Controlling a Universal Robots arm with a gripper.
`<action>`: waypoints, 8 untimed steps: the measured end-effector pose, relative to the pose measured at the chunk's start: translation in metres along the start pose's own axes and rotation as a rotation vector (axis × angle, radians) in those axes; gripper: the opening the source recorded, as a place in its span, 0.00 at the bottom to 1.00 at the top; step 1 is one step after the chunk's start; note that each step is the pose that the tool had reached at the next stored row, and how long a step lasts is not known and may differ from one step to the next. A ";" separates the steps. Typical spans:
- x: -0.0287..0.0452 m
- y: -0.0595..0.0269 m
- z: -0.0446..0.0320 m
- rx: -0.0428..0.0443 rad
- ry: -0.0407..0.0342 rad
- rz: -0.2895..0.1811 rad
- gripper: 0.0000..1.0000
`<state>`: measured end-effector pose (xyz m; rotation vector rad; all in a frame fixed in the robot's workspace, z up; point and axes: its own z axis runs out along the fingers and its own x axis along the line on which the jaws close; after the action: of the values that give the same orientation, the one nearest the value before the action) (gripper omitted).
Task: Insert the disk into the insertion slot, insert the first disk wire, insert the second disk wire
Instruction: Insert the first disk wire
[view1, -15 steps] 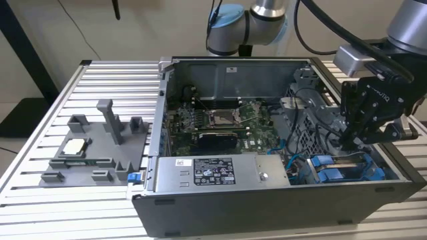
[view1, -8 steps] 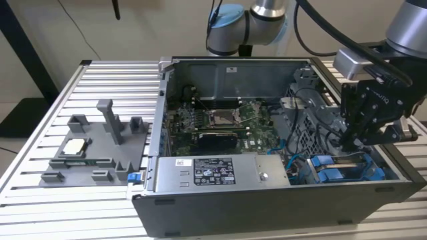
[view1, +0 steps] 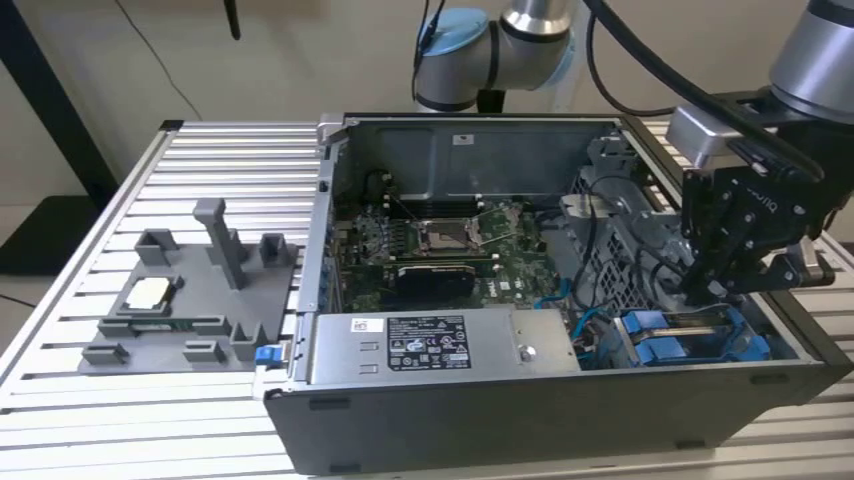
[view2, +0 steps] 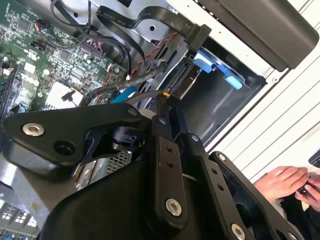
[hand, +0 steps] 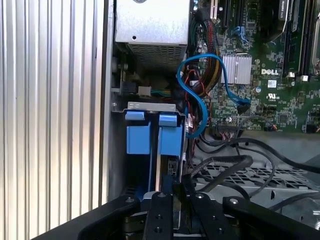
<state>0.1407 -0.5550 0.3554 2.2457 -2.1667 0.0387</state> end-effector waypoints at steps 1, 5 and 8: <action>0.0000 -0.0007 0.0006 0.0004 -0.0003 -0.001 0.19; 0.0000 -0.0037 0.0041 0.0011 -0.0011 -0.002 0.19; 0.0000 -0.0074 0.0075 0.0019 -0.0011 -0.003 0.19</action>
<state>0.1481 -0.5550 0.3479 2.2504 -2.1648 0.0395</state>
